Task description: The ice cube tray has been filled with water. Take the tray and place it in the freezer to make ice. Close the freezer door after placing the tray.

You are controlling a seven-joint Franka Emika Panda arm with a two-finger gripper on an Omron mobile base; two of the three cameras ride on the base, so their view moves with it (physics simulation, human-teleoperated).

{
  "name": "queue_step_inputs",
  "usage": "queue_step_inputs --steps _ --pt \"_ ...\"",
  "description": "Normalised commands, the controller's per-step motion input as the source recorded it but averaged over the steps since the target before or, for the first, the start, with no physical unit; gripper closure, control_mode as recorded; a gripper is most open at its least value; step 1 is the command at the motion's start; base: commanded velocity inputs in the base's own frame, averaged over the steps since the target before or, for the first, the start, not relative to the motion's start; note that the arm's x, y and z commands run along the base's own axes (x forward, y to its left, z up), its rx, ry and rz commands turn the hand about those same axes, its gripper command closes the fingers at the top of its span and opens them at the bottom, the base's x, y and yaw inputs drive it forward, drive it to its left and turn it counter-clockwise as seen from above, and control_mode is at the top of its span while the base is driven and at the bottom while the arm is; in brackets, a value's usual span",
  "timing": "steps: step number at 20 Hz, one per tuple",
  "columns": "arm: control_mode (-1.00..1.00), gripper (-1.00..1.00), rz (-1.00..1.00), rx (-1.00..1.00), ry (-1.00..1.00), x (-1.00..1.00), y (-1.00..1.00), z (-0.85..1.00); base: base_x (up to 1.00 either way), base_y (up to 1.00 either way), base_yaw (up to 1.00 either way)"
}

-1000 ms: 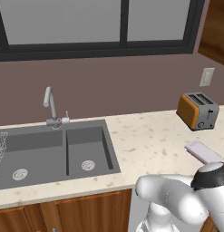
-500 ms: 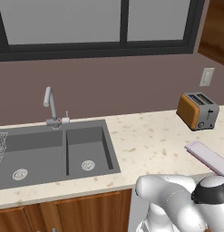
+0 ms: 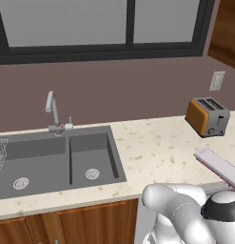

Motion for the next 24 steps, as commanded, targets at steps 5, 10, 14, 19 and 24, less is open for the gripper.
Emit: queue_step_inputs --steps 5,10,14,19,24 --pt "-1.0 -1.0 -0.03 0.15 0.0 0.0 -0.06 -0.01 0.0 0.0 0.0" --pt "-1.0 -1.0 -0.02 0.2 0.0 0.0 -0.14 -0.13 0.0 0.0 0.0" --pt "-1.0 -1.0 -0.01 0.18 -0.04 0.0 -0.14 -0.26 0.0 0.0 0.0" --pt "-1.0 -1.0 -0.01 0.16 -0.05 0.05 -0.08 -0.27 0.0 0.0 0.0" --pt "-1.0 -1.0 -0.01 0.13 -0.07 0.13 -0.02 -0.16 0.0 0.0 0.0"
